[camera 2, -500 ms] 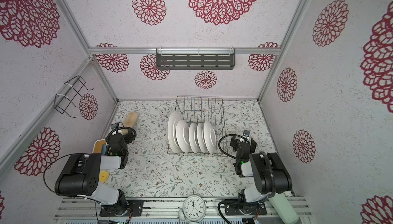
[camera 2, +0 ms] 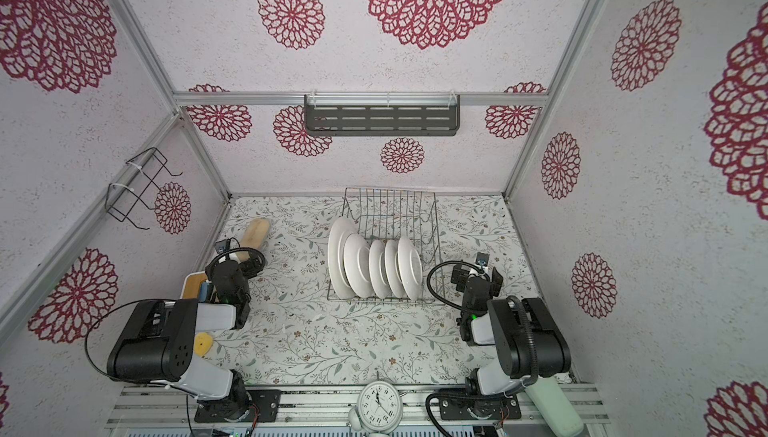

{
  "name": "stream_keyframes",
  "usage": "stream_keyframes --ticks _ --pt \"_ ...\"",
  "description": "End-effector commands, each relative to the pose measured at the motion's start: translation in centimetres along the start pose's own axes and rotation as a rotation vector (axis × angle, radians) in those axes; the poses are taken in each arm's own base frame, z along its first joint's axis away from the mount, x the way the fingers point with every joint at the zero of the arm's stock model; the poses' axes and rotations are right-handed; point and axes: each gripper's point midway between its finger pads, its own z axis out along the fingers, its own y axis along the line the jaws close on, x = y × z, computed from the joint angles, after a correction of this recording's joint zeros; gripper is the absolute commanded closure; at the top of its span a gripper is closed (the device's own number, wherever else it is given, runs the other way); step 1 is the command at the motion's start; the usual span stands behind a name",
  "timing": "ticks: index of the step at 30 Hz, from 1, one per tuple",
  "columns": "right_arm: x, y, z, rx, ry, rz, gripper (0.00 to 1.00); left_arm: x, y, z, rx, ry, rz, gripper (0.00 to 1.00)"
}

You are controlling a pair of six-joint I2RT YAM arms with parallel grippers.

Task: Unload the plates from the dish rack

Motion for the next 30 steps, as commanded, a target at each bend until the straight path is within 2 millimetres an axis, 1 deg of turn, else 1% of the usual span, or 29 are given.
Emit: stream_keyframes --ticks 1,25,30 --pt "-2.27 -0.21 0.50 0.020 -0.071 0.021 0.01 -0.97 -0.15 0.46 0.008 -0.030 -0.024 0.03" --pt "-2.28 -0.24 0.51 0.021 -0.071 0.022 0.01 -0.85 -0.27 0.65 0.028 -0.017 -0.030 0.03" --pt "-2.25 -0.16 0.51 0.017 -0.069 0.022 0.01 -0.80 0.00 0.72 0.033 -0.014 -0.039 0.03"
